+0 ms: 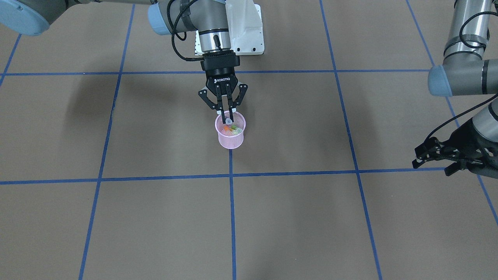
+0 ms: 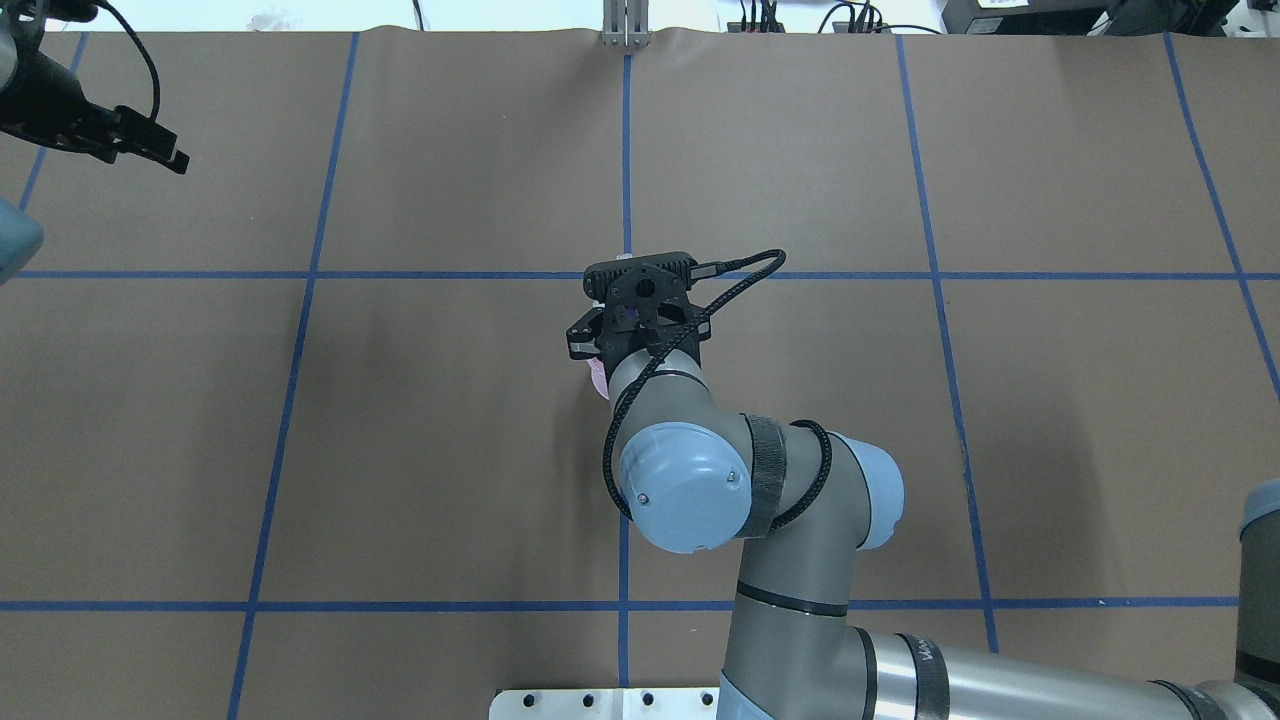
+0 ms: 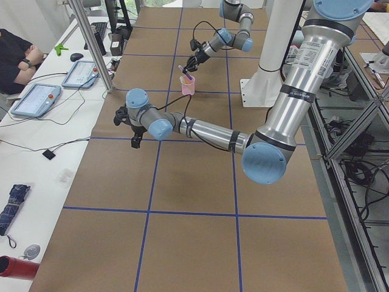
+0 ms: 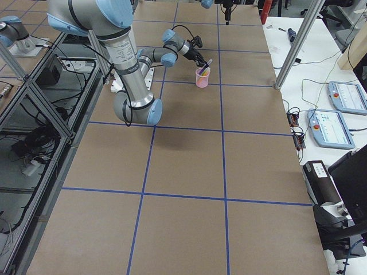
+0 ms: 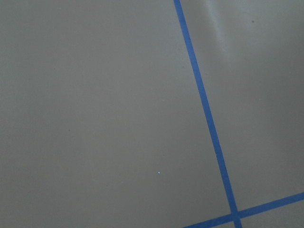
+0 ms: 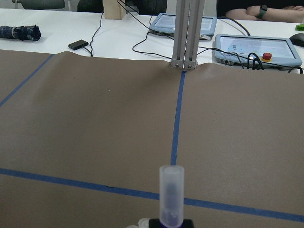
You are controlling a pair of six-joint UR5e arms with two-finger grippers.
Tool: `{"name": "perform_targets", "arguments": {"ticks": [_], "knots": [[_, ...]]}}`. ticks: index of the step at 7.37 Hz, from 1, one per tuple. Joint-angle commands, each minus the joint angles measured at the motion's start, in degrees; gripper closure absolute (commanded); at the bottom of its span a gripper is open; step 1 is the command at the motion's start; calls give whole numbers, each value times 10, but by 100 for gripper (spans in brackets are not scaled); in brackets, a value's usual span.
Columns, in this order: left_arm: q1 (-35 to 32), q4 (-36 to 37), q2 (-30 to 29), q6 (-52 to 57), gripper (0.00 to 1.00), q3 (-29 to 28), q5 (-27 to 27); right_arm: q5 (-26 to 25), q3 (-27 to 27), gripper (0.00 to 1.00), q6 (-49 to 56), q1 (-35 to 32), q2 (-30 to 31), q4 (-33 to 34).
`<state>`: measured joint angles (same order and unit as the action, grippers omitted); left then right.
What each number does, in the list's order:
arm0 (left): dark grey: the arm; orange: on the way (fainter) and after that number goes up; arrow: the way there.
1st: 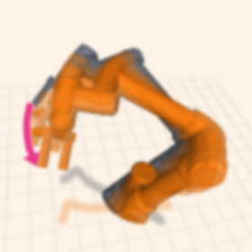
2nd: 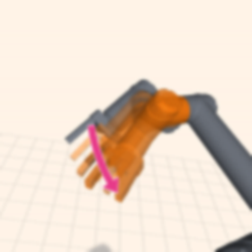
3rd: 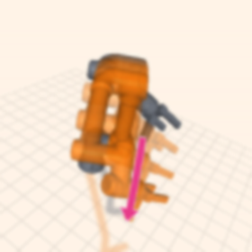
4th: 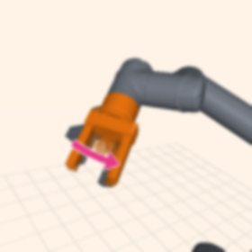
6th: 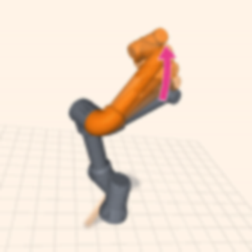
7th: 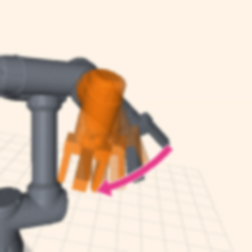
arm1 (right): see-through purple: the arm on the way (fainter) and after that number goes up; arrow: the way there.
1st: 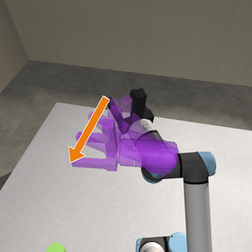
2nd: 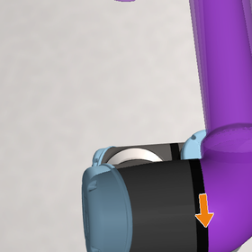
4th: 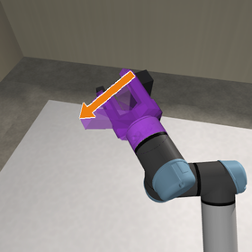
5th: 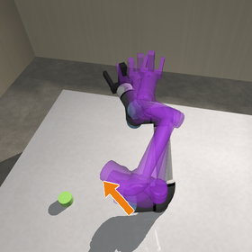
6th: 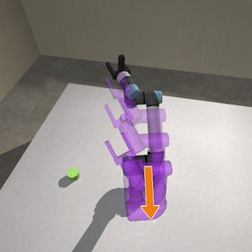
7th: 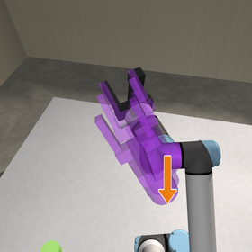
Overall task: Collect pens into pen holder
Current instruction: 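Move the purple marker over the pink cup and drop it in with the right gripper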
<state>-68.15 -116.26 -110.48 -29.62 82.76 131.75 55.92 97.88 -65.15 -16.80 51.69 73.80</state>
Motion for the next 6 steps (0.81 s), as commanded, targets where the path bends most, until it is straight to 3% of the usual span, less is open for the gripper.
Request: {"name": "perform_targets", "arguments": {"ticks": [1, 4, 6], "knots": [[0, 1, -1, 0, 1, 0, 0, -17, -18, 1, -1, 6, 3, -41], [-5, 7, -4, 0, 1, 0, 0, -7, 5, 1, 7, -1, -2, -42], [-23, 16, -5, 25, 1, -1, 0, 141, 55, 1, 8, -64, 4, -2]]}}
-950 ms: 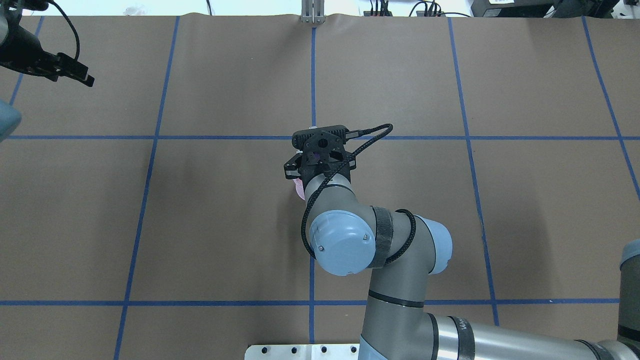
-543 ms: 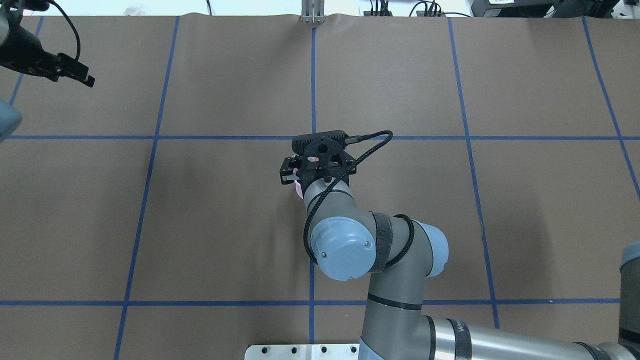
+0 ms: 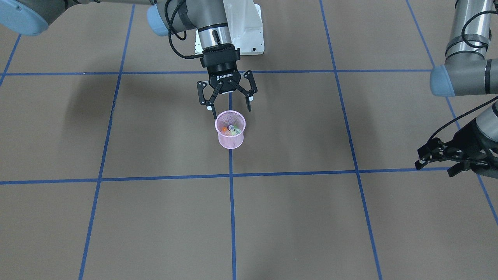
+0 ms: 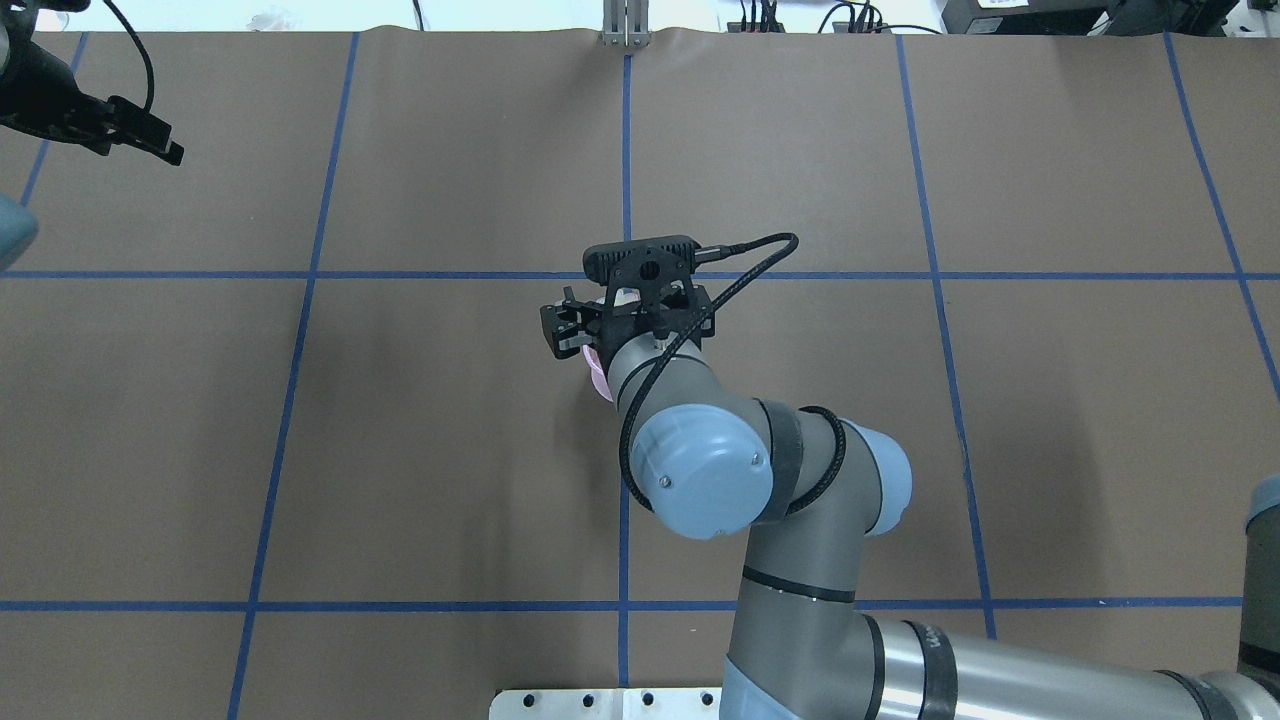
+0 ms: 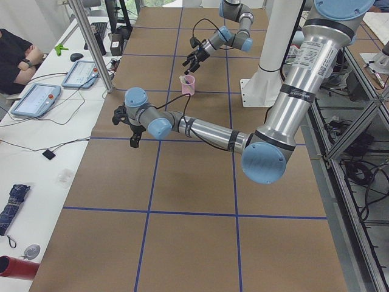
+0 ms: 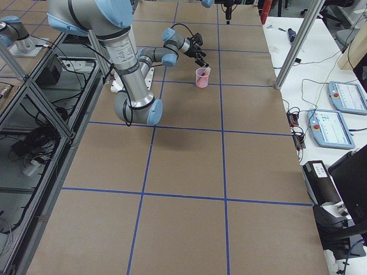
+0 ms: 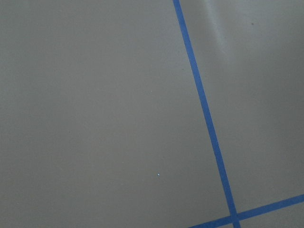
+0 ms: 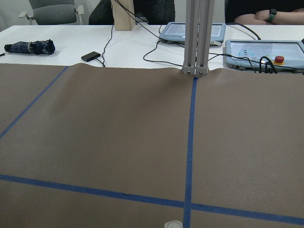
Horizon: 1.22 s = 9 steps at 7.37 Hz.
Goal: Collect pens into pen holder
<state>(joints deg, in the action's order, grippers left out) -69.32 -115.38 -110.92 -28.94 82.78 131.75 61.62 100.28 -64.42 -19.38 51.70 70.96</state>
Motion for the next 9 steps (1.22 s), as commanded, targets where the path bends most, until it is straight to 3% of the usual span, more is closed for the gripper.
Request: {"name": "perform_targets", "arguments": {"ticks": [1, 3, 5, 6, 9], "knots": [[-27, 46, -4, 40, 1, 0, -2, 156, 58, 1, 3, -77, 4, 89], [-62, 160, -6, 139, 1, -1, -3, 391, 90, 1, 93, -212, 24, 187], [-97, 239, -11, 218, 1, -1, -14, 563, 91, 1, 273, -341, 101, 224], [-117, 296, -17, 250, 1, 1, -14, 602, 85, 1, 385, -395, 142, 250], [-179, 312, -3, 307, 1, -27, -11, 667, 59, 1, 558, -529, 233, 302]]}}
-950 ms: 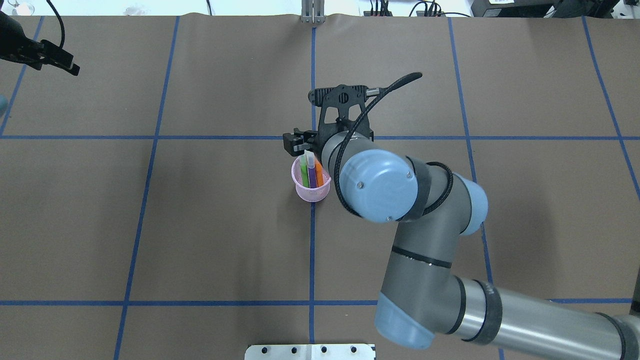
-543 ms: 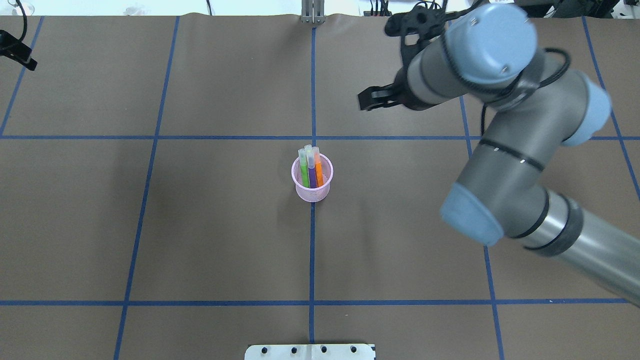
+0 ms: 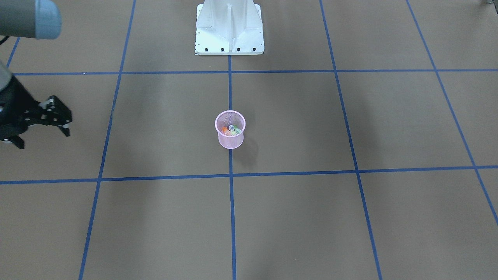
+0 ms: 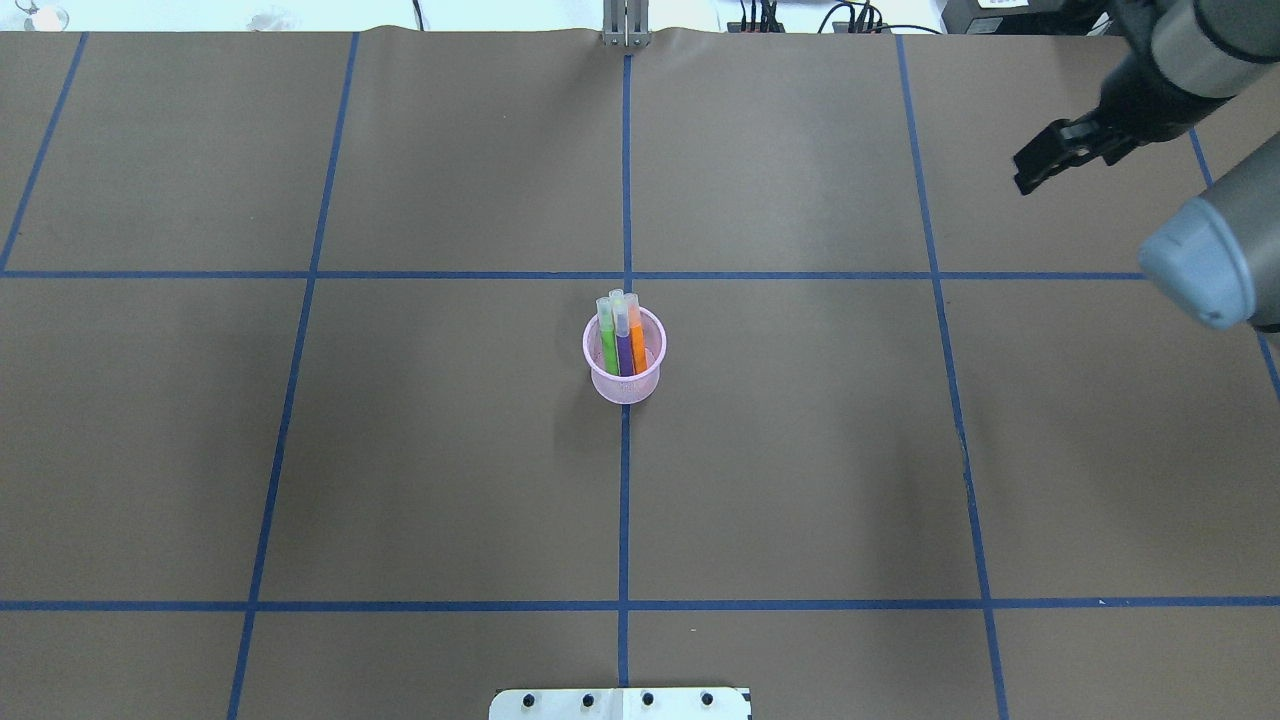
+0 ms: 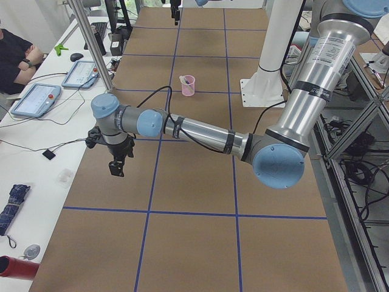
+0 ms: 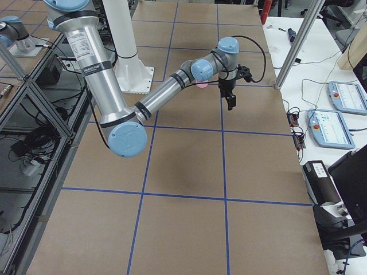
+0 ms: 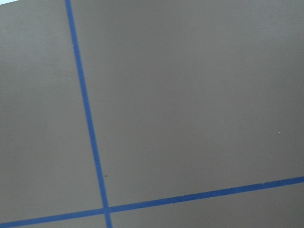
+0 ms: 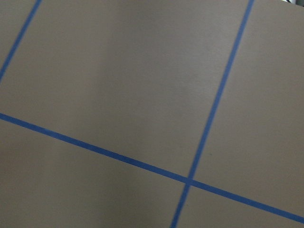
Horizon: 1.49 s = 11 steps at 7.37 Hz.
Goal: Collect pens into pen holder
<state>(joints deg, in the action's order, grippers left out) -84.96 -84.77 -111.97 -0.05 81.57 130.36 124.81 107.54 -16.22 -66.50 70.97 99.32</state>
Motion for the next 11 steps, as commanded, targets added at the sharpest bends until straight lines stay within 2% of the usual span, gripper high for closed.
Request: {"name": "perform_targets", "arguments": {"ticks": [1, 2, 3, 4, 5, 6, 8, 9, 11], "knots": [[-44, -7, 63, 18, 1, -15, 4, 66, -42, 1, 127, -105, 62, 19], [-54, -37, 86, 17, 1, -16, 2, 93, -60, 1, 170, -127, 88, 15], [-63, -71, 119, 15, 1, -16, 3, 96, -86, 1, 239, -159, 100, 17], [-63, -77, 124, 10, 1, -9, 6, 110, -101, 1, 240, -189, 106, 12], [-63, -81, 138, 14, 1, -11, 8, 113, -145, 1, 240, -194, 135, 3], [-63, -89, 147, 18, 1, -10, 7, 111, -152, 1, 240, -195, 130, -57], [-62, -101, 163, 11, 1, -7, 6, 113, -173, 1, 239, -207, 168, -118], [-62, -97, 160, 10, 1, -6, 5, 120, -179, 1, 238, -216, 169, -114], [-61, -88, 152, 9, 1, -2, 1, 126, -175, 1, 228, -222, 168, -60]]}}
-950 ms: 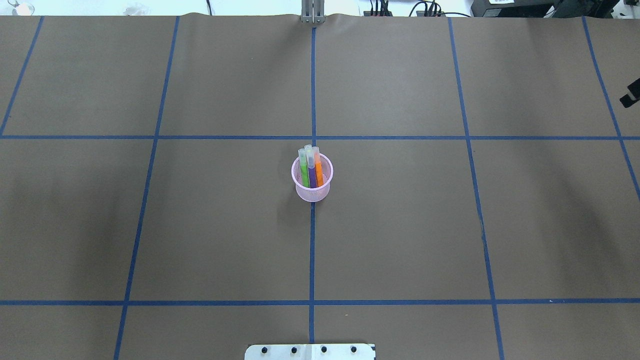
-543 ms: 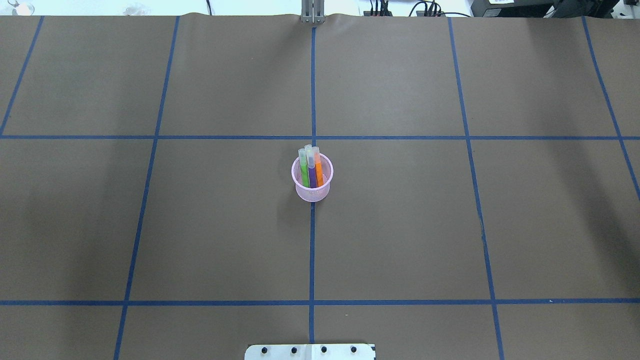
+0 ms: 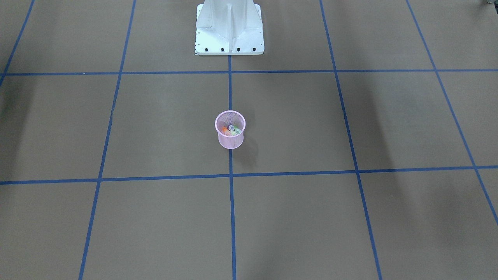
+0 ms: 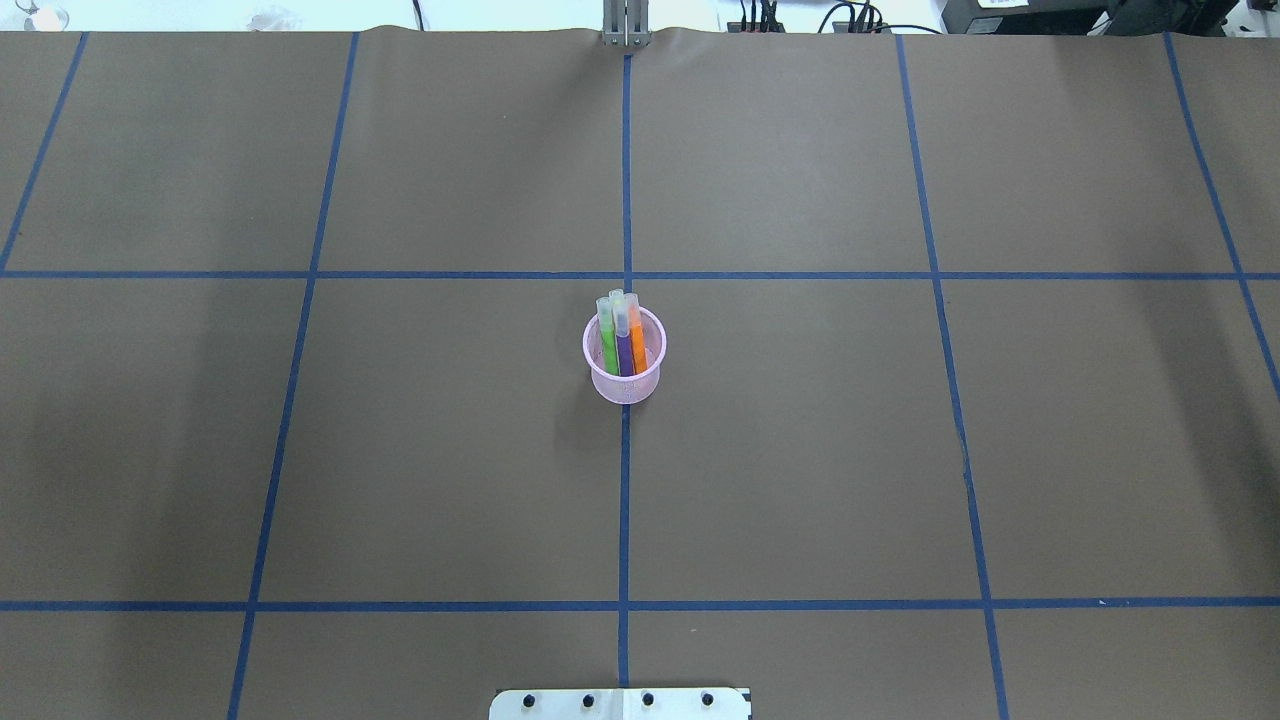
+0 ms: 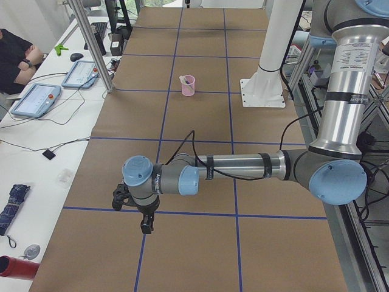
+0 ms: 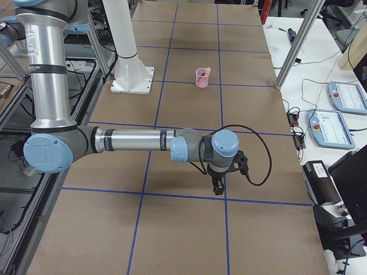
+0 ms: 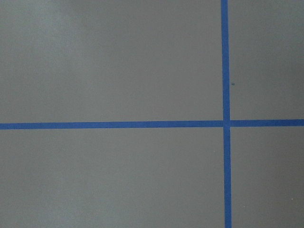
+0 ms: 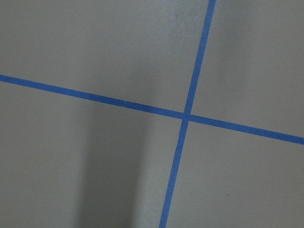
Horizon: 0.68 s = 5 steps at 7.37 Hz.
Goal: Collect pens into pen holder
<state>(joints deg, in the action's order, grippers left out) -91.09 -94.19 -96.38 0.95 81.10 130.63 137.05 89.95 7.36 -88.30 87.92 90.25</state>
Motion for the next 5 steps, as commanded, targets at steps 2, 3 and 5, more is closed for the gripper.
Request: {"name": "perform_targets", "arguments": {"ticks": [2, 3, 5], "knots": [[0, 29, 0, -1, 1, 25, -2, 50, 4, 1, -44, -21, -2, 43], [-1, 30, 1, -1, 1, 31, 0, 54, 5, 1, -44, -27, -5, 43], [-1, 61, -1, -3, 1, 56, 1, 54, 7, 1, -45, -28, -11, 44]]}}
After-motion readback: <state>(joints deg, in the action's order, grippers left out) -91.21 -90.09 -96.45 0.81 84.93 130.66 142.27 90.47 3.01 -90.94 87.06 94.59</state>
